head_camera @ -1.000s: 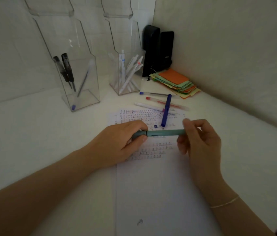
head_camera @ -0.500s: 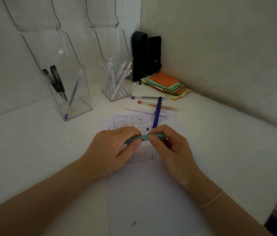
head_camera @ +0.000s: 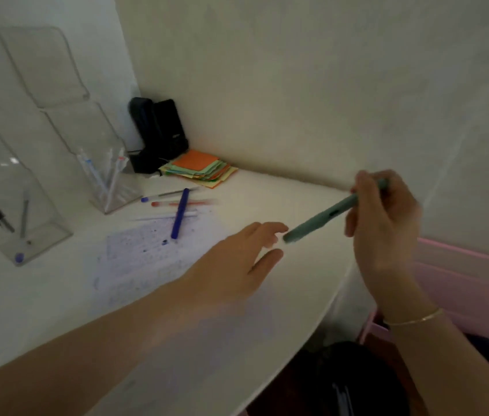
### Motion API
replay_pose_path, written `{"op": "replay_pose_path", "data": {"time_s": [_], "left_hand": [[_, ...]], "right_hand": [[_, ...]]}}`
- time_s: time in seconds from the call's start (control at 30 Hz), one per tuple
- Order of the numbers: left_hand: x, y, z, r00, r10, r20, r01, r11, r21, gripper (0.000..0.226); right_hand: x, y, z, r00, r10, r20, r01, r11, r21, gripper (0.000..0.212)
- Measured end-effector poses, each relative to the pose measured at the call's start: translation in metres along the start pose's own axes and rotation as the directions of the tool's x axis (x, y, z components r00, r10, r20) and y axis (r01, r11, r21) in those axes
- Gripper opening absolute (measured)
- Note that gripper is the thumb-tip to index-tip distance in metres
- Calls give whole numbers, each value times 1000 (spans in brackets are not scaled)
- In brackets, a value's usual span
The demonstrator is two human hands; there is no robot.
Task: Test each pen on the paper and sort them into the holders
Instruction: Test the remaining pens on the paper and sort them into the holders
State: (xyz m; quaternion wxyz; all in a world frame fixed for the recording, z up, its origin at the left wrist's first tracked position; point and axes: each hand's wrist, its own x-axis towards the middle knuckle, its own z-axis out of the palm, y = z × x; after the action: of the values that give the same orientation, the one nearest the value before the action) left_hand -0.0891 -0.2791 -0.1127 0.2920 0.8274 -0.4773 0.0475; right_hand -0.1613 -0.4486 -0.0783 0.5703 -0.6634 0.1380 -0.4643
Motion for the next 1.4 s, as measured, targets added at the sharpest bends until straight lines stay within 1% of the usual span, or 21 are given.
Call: {"op": "replay_pose_path", "data": {"time_s": [0.07, 0.1, 0.13, 0.2, 0.27, 0.33, 0.37, 0.43, 0.5, 0.6, 0.67, 0.77, 0.83, 0.9, 0.93, 1.03, 1.13, 1.2, 1.27, 1.33, 1.4], "left_hand": [[18, 12, 28, 996, 66, 62, -70, 995, 65, 40], [27, 18, 41, 992, 83, 95, -92, 991, 94, 40], [35, 24, 53, 988, 92, 120, -106, 987, 122, 40], [51, 34, 73, 985, 90, 145, -111, 983, 149, 43], [63, 41, 89, 983, 54, 173, -80, 986, 146, 46], [70, 43, 100, 975, 7, 222, -44, 986, 163, 49], [71, 43, 103, 972, -11, 236, -31, 984, 176, 50], [71, 40, 105, 973, -17, 229, -26, 983, 183, 50], [70, 38, 105, 979, -2, 204, -32, 986, 162, 49], [69, 38, 106, 983, 15, 182, -44, 987, 155, 48], [68, 37, 107, 984, 16, 176, -44, 987, 155, 47], [68, 36, 109, 988, 10, 154, -33, 988, 150, 47], [67, 37, 109, 990, 15, 140, -37, 987, 153, 47], [68, 37, 109, 990, 21, 136, -43, 986, 159, 46], [68, 37, 109, 991, 22, 134, -43, 987, 156, 45], [68, 37, 110, 992, 17, 128, -35, 989, 143, 45], [68, 38, 108, 995, 28, 92, -41, 990, 137, 42], [66, 40, 107, 997, 65, 46, -72, 985, 158, 36], [64, 43, 103, 996, 89, 12, -89, 987, 132, 27], [64, 45, 84, 1000, -13, -21, 12, 1000, -17, 23], [61, 36, 54, 989, -79, -129, 61, 989, -134, 20]], "right_hand": [[9, 12, -47, 972, -84, -221, 63, 993, -103, 25], [10, 20, -70, 952, -117, -284, 71, 983, -169, 22], [7, 32, -90, 944, -118, -308, 38, 967, -254, 20], [-9, 66, -124, 969, 7, -248, -123, 883, -453, 20], [-31, 107, -147, 968, 222, -116, -242, 716, -655, 20], [-50, 146, -160, 901, 431, -39, -311, 583, -750, 16], [-58, 162, -164, 849, 529, -17, -345, 529, -775, 13], [-69, 191, -167, 747, 665, 10, -370, 428, -825, 7], [-74, 215, -169, 657, 753, 8, -393, 352, -850, 4], [-77, 241, -171, 561, 828, 2, -399, 273, -875, 18], [-78, 252, -171, 537, 844, 7, -383, 251, -889, 21], [-86, 260, -172, 551, 834, 8, -391, 267, -881, 24], [-88, 258, -173, 586, 810, 10, -408, 306, -860, 24], [-85, 248, -172, 665, 746, -33, -425, 342, -838, 20], [-80, 239, -170, 718, 693, -64, -437, 378, -816, 19], [-52, 202, -154, 876, 465, -129, -403, 558, -725, 21], [-17, 155, -122, 964, 225, -144, -265, 729, -631, 22], [1, 120, -92, 990, 64, -123, -122, 820, -559, 20], [11, 85, -59, 995, -82, -61, 44, 881, -471, 19], [14, 52, -28, 979, -200, 27, 195, 903, -382, 19], [14, 27, -1, 953, -280, 120, 304, 896, -325, 19]]}}
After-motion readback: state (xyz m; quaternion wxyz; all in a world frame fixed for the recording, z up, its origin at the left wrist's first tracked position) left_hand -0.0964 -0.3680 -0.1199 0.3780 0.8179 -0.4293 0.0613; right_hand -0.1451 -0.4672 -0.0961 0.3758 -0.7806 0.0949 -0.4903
